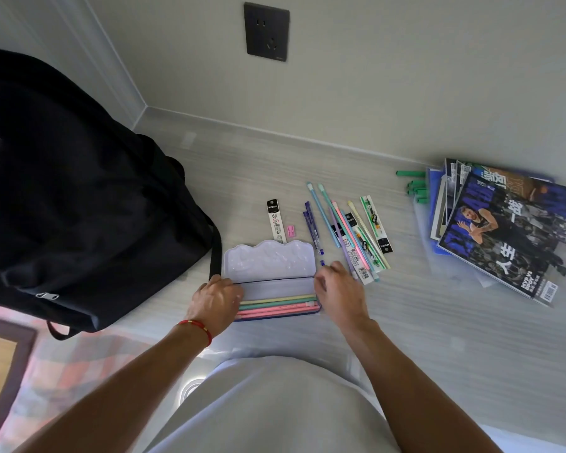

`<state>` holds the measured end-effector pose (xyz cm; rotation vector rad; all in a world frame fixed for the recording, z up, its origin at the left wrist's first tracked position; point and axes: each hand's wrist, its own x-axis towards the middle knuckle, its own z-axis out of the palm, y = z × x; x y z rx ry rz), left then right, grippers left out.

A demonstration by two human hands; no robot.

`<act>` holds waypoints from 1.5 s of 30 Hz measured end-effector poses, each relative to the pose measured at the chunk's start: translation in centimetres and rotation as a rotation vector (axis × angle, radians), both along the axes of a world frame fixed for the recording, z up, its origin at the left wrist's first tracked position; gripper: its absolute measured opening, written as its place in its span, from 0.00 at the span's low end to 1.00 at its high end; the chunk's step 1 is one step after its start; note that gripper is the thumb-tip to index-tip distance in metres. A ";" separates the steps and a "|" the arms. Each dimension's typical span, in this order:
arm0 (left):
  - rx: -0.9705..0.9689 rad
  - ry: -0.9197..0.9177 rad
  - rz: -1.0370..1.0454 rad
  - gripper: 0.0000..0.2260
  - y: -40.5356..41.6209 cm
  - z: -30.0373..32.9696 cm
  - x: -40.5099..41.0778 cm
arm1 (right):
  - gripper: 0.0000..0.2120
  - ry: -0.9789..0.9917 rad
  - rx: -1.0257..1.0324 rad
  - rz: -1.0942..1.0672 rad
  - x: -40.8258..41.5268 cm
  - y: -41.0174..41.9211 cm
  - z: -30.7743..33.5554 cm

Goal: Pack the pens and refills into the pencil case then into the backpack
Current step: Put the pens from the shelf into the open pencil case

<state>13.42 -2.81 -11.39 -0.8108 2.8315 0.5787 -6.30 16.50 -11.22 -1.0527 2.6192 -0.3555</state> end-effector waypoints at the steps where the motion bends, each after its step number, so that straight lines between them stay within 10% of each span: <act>1: 0.003 0.011 0.005 0.07 0.0 0.1 0.0 | 0.06 0.029 0.003 -0.066 -0.5 0.0 0.2; 7: 0.009 0.049 0.016 0.08 0.1 1.1 -1.0 | 0.16 0.023 0.178 -0.346 -4.2 0.7 -0.3; 34: 0.120 0.131 0.189 0.11 -2.1 1.9 -1.5 | 0.11 -0.068 0.045 -0.253 -8.1 -5.8 -0.6; 45: 1.113 0.289 0.537 0.09 2.0 3.8 -6.1 | 0.08 -0.764 -0.306 -0.044 2.9 -2.2 3.6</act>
